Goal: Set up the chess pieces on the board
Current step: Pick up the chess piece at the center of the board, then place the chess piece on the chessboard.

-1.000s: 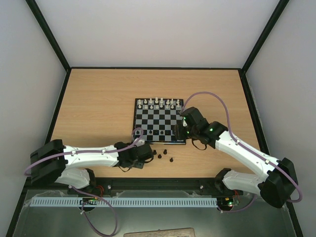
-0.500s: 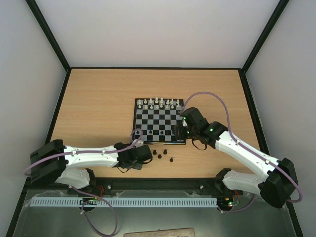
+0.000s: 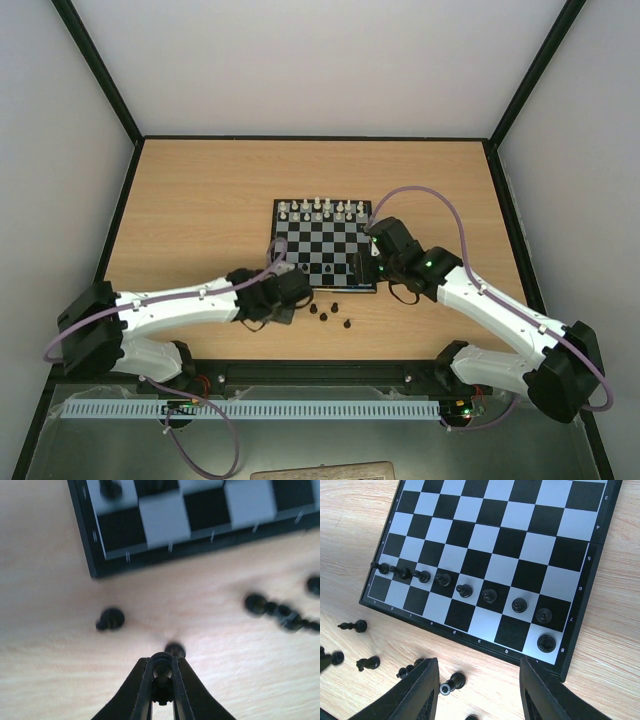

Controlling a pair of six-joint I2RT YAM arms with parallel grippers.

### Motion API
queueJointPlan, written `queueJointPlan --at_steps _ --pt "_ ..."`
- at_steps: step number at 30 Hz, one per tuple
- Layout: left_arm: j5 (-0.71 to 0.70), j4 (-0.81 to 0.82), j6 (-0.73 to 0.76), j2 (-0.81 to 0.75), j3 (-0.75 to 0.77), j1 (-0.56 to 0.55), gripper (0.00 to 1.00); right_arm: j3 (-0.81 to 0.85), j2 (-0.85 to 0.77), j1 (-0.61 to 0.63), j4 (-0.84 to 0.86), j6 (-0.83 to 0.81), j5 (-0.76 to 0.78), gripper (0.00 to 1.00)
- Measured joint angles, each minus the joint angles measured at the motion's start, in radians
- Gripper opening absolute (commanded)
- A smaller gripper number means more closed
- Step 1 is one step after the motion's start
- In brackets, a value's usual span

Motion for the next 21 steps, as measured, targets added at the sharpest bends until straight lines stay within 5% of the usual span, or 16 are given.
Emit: queueJointPlan --at_steps 11,21 --pt "0.002 0.031 0.211 0.087 0.185 0.228 0.02 0.0 -0.01 0.0 0.001 0.0 0.001 0.45" --pt "0.031 0.102 0.283 0.167 0.183 0.278 0.02 -0.005 -0.013 0.0 0.001 0.0 0.0 0.45"
